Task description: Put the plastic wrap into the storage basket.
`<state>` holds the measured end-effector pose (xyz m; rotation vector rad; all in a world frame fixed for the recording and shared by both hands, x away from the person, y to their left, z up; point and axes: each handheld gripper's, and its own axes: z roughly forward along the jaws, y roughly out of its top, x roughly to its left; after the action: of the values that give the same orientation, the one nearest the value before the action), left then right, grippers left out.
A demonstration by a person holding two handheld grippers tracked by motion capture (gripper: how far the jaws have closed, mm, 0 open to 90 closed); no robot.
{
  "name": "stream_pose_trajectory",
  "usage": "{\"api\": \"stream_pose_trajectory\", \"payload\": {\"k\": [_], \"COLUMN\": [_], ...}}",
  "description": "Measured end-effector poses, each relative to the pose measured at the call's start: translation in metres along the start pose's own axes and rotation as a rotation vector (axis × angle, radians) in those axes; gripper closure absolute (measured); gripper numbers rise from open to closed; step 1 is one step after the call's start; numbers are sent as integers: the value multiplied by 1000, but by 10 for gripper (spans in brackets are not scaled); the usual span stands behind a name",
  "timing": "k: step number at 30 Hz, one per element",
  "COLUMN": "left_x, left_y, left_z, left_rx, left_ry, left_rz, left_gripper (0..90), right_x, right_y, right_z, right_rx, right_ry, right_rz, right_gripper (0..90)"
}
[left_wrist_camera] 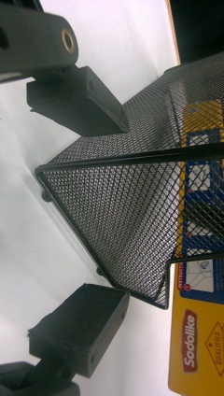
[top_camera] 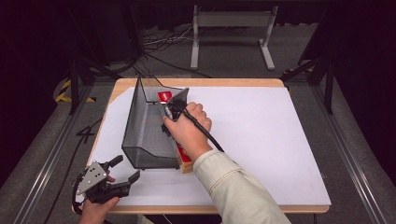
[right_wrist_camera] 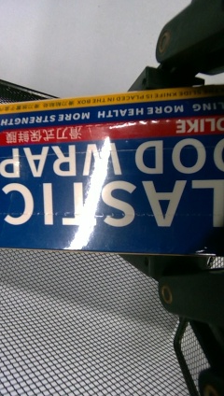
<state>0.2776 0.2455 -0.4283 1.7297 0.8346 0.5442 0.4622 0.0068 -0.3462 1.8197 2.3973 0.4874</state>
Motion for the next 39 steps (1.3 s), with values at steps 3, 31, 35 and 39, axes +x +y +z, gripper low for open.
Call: {"api": "stream_pose_trajectory", "payload": {"k": [3, 31, 35, 39], "left_x": [0, 0, 0, 0], "left_y": [0, -1, -1, -1], "left_z": [0, 0, 1, 1], "left_rx": [-2, 2, 2, 6], "left_ry": [2, 1, -1, -4], "left_rz": [-3, 4, 0, 1], "left_gripper": [180, 180, 180, 180], "right_x": [0, 4, 4, 3], "right_y": [1, 11, 11, 10], "right_z": [2, 7, 4, 2], "right_rx": [1, 15, -30, -52], "right_ry": [0, -9, 6, 30], "right_rz": [6, 0, -16, -33], "right_gripper": [401, 383, 322, 278]}}
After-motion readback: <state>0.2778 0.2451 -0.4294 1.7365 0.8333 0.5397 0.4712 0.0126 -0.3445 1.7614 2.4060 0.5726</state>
